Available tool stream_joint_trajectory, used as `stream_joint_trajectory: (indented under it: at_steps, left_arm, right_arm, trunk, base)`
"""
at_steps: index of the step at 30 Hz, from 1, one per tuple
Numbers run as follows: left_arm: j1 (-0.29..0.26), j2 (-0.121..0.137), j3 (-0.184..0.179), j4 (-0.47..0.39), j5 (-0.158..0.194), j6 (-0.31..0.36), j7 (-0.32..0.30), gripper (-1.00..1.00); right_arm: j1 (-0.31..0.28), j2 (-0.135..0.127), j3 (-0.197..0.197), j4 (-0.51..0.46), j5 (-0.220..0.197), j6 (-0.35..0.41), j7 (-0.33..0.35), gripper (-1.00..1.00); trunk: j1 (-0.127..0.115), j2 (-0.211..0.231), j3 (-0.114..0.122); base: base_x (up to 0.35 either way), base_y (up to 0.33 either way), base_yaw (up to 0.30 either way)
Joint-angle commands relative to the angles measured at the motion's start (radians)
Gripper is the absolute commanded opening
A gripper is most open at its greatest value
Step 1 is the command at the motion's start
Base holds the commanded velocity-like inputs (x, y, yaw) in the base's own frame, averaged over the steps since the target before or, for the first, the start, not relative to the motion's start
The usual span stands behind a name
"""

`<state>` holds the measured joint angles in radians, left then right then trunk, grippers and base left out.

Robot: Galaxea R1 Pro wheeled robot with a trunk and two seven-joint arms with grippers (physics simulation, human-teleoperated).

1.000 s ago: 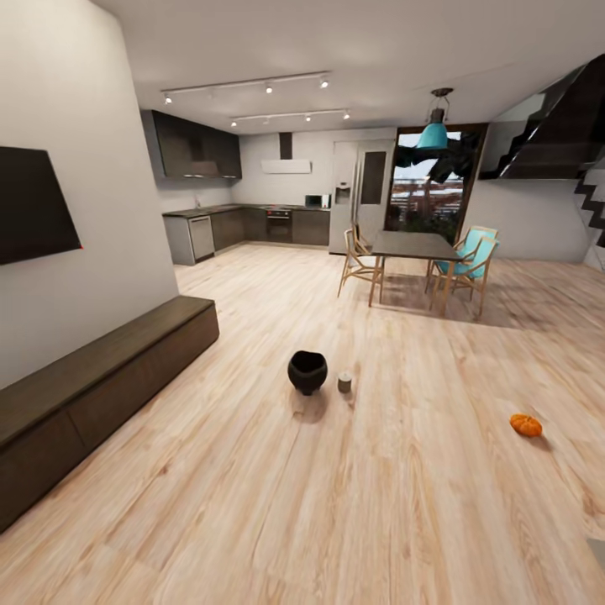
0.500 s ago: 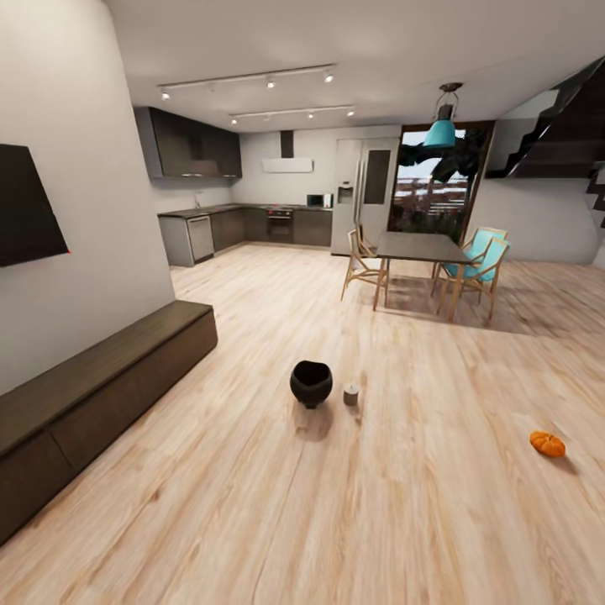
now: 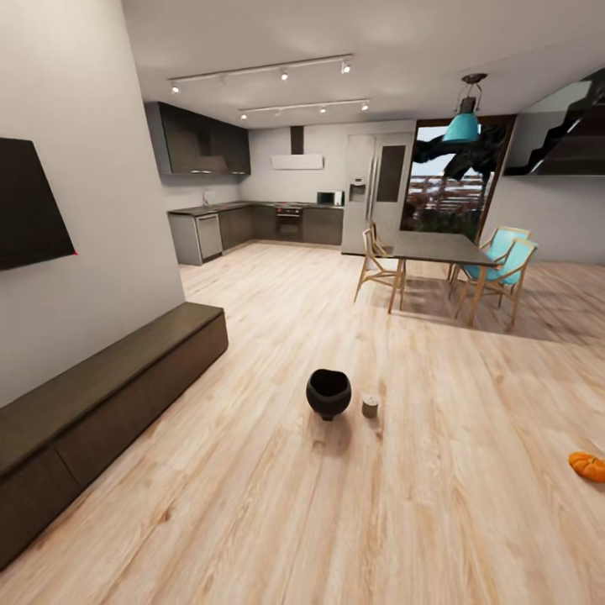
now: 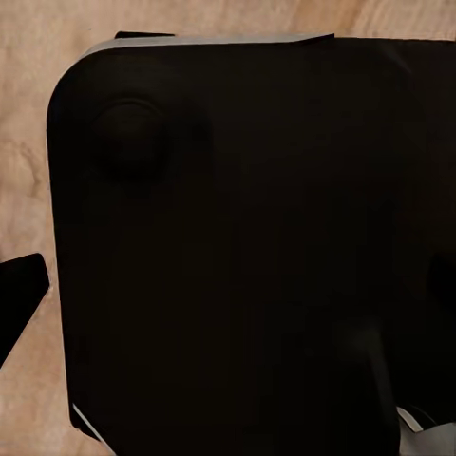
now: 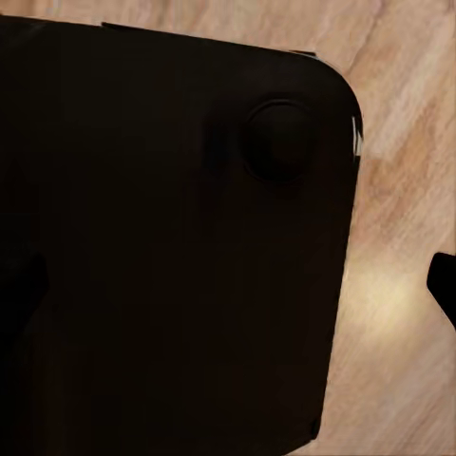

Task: Place each of the two pumpkins and all three candles from the living room inside a cabinet in the living room (use any cabinet), then make sure every cabinet is closed, and position the cauldron so it is next to a table in the living room.

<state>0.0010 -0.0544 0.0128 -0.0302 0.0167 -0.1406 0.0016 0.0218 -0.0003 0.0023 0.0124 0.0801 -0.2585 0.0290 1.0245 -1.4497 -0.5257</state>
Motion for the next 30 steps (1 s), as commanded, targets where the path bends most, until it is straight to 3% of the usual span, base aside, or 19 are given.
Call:
stream_joint_trajectory:
  at_steps: [1, 17, 30]
  left_arm:
    - [0.000, 0.000, 0.001, 0.000, 0.002, -0.002, 0.000, 1.00]
    - [0.000, 0.005, 0.003, 0.000, 0.005, -0.002, -0.003, 1.00]
    - [0.000, 0.007, 0.000, 0.000, 0.003, -0.003, -0.003, 1.00]
  right_arm:
    - [0.000, 0.000, -0.001, 0.001, 0.008, -0.005, -0.001, 1.00]
    - [0.000, 0.000, -0.001, 0.001, 0.007, -0.008, -0.001, 1.00]
    - [0.000, -0.001, -0.001, 0.003, 0.004, -0.007, -0.001, 1.00]
  trunk:
    - [0.001, 0.000, -0.001]
    - [0.001, 0.000, -0.001]
    - [0.001, 0.000, -0.001]
  base:
    - [0.268, 0.254, 0.000]
    - [0.267, 0.252, -0.005]
    - [0.227, 0.252, -0.205]
